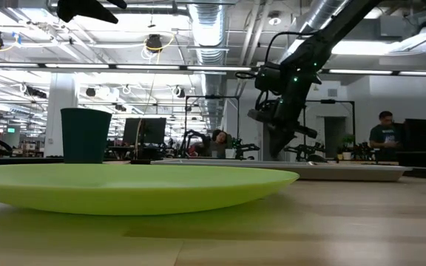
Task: Pick and place plate/cup/fork/spoon on tray
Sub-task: Put the light orange fork on the gray tray to the left of the spoon
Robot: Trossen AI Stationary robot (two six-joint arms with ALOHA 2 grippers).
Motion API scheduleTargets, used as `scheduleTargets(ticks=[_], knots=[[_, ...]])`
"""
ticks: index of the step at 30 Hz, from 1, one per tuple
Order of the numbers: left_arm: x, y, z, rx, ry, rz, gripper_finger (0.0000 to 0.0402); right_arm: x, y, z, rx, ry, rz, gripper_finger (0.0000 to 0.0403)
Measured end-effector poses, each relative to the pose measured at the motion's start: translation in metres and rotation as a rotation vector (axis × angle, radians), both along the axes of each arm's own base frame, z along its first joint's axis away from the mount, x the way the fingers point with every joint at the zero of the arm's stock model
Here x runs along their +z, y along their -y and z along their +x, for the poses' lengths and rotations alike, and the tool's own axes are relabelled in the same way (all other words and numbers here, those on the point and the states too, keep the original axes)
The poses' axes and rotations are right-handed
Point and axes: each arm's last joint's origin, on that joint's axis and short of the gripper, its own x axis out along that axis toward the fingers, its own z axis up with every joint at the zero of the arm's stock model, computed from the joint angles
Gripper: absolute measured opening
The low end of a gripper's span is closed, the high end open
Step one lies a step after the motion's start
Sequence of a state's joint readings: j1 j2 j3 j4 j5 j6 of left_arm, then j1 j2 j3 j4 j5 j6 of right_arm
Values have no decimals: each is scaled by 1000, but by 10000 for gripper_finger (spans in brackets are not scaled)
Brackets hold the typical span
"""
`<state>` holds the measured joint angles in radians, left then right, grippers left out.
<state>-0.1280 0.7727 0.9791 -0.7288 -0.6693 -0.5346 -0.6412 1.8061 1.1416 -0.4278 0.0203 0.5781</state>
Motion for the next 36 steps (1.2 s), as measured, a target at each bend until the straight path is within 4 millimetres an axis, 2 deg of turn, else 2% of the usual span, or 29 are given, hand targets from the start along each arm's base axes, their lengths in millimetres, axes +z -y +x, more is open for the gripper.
scheduleTargets(ticks=[3, 10, 17, 36], knots=[[0, 0, 0, 0, 0, 0, 217, -2, 1, 0, -9, -5, 0, 13], [0, 0, 0, 0, 0, -1, 217, -24, 3, 3, -2, -54, 35, 7], [-1, 0, -1, 1, -14, 1, 217, -18, 4, 3, -11, -46, 5, 16], [-2, 0, -1, 4, -18, -4, 217, -20, 8, -4, -34, -76, 19, 10]])
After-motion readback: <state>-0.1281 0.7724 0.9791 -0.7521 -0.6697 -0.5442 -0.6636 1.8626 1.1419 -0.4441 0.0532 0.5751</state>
